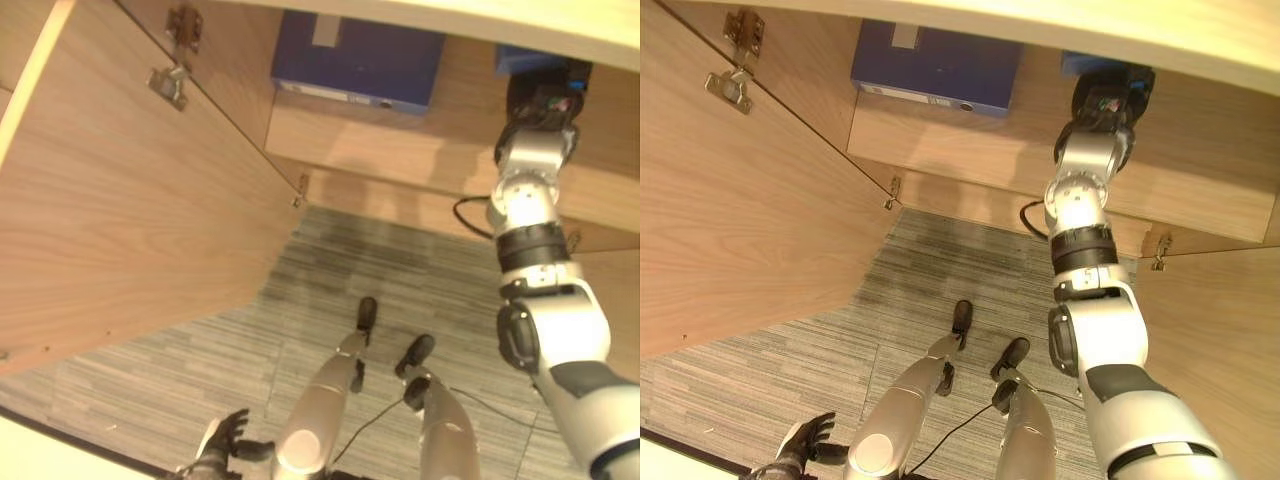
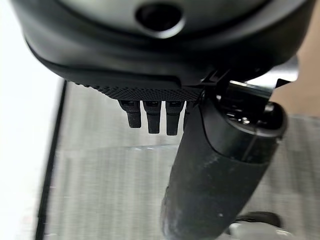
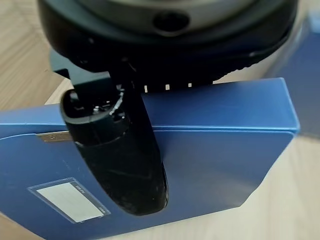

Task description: Put the empty folder in the office cabinet

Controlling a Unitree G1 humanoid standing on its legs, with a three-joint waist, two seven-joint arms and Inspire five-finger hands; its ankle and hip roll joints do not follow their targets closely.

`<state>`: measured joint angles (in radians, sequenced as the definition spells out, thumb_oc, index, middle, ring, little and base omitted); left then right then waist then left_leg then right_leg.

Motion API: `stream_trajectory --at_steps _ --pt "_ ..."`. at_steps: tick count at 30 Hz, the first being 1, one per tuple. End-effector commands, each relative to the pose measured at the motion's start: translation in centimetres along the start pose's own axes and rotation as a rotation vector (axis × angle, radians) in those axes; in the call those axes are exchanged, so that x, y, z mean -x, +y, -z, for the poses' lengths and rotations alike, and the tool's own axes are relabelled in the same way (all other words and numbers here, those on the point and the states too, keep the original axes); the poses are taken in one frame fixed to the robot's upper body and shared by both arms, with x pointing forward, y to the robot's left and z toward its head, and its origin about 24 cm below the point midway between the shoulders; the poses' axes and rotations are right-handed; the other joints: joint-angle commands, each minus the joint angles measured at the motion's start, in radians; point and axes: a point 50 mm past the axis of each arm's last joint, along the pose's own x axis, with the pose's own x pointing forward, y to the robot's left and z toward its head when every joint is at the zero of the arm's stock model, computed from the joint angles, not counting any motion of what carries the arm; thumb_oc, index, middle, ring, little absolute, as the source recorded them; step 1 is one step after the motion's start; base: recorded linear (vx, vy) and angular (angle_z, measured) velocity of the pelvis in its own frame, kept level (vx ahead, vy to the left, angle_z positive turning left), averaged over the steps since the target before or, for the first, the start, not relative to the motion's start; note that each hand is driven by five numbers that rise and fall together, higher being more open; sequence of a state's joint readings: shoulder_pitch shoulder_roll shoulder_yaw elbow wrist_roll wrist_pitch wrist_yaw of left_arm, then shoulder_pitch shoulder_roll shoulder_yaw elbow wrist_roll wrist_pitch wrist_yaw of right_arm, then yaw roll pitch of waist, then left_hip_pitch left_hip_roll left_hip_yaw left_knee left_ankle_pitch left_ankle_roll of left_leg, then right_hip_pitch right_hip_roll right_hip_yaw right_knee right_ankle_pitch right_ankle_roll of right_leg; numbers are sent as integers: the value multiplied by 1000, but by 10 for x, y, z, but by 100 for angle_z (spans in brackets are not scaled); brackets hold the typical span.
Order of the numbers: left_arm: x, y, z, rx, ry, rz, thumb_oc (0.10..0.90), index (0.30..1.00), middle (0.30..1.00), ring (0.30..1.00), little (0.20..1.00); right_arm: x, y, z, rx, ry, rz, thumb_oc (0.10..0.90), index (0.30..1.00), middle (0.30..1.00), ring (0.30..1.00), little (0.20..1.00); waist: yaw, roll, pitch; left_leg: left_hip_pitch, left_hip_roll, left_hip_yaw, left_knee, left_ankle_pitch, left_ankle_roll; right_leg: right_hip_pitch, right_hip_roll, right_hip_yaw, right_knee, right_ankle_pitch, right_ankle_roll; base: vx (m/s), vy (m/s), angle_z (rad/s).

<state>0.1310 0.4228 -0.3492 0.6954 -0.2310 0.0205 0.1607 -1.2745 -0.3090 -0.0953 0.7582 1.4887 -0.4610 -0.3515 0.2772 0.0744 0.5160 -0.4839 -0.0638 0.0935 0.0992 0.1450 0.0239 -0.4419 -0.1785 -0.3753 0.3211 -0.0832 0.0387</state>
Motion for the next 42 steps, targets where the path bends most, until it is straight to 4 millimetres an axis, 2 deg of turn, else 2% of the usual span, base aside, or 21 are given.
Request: stream_trajectory --at_steps 1,6,9,14,17,18,22,24,27,28,29,30,34,35,42 --pt "21 16 42 -71 134 18 800 900 900 900 900 -1 49 -30 -33 -126 -191 400 300 300 300 300 -7 14 -89 11 13 -92 49 -156 3 56 -9 -2 -34 -36 44 55 -25 5" --pt "28 21 32 -92 86 67 800 900 900 900 900 -5 60 -40 -58 -151 -170 400 300 300 300 300 4 29 -100 -4 2 -110 64 -164 3 51 -16 -14 -7 -58 44 40 -20 20" --pt "32 22 31 -106 83 87 800 900 900 900 900 -6 53 -37 -61 -147 -121 400 300 300 300 300 10 42 -96 -13 -2 -117 69 -163 4 40 -19 -16 7 -66 41 14 -6 3" --pt "21 23 30 -144 111 42 800 900 900 900 900 -5 47 -38 -65 -178 -68 400 300 300 300 300 7 66 -67 -84 -19 -123 124 -172 0 -26 -34 -11 85 -94 33 -50 -5 9" --pt "20 23 32 -151 123 30 800 900 900 900 900 -2 47 -41 -81 -199 -68 400 300 300 300 300 -2 87 -49 -172 -27 -113 259 -218 4 -92 -56 -4 199 -136 21 -63 24 16" --pt "20 23 32 -151 123 31 800 900 900 900 900 -2 47 -41 -80 -199 -68 400 300 300 300 300 -2 86 -50 -181 -28 -112 271 -224 4 -99 -58 -3 210 -142 21 -33 29 16" --pt "20 23 39 -156 148 17 800 900 900 900 900 2 44 -40 -66 -208 -82 400 300 300 300 300 -6 105 -55 -292 -17 -97 480 -307 13 -207 -91 20 405 -227 6 -6 5 3" --pt "18 23 43 -168 171 4 800 900 900 900 900 4 42 -36 -40 -195 -107 400 300 300 300 300 -6 102 -59 -303 -15 -95 536 -343 18 -226 -102 32 465 -260 -2 42 -5 -5" --pt "18 31 48 -175 201 -23 800 900 900 900 900 2 38 -38 -23 -188 -109 400 300 300 300 300 3 100 -72 -303 -16 -94 560 -365 19 -220 -112 31 486 -275 -3 42 -30 -10" --pt "17 33 49 -173 206 -36 800 900 900 900 900 1 37 -38 -9 -184 -108 400 300 300 300 300 4 99 -75 -302 -15 -95 560 -367 18 -219 -113 30 487 -275 -2 0 0 0" --pt "17 33 49 -173 205 -36 800 900 900 900 900 0 38 -39 -9 -184 -109 436 354 354 354 354 4 99 -75 -302 -15 -96 560 -367 18 -219 -113 30 487 -276 -2 0 0 0" --pt "17 38 50 -174 214 -56 800 900 900 900 900 -4 38 -41 41 -177 -114 400 300 300 300 300 7 94 -83 -298 -14 -96 554 -368 16 -216 -115 27 485 -275 0 0 0 0" --pt "18 43 57 -167 240 -74 800 900 900 900 900 -12 43 -51 113 -183 -125 400 300 300 300 300 11 89 -93 -298 -16 -100 542 -365 13 -216 -115 21 479 -272 4 17 -30 5" --pt "20 47 60 -170 251 -84 800 900 900 900 900 -17 49 -61 161 -193 -134 400 300 300 300 300 13 83 -103 -300 -15 -103 536 -362 12 -217 -117 15 477 -269 4 11 -28 3" --pt "25 51 64 -174 252 -80 800 900 900 900 900 -24 59 -76 245 -208 -148 400 300 300 300 300 18 77 -118 -310 -15 -107 517 -353 8 -226 -114 7 468 -265 5 5 -17 4"
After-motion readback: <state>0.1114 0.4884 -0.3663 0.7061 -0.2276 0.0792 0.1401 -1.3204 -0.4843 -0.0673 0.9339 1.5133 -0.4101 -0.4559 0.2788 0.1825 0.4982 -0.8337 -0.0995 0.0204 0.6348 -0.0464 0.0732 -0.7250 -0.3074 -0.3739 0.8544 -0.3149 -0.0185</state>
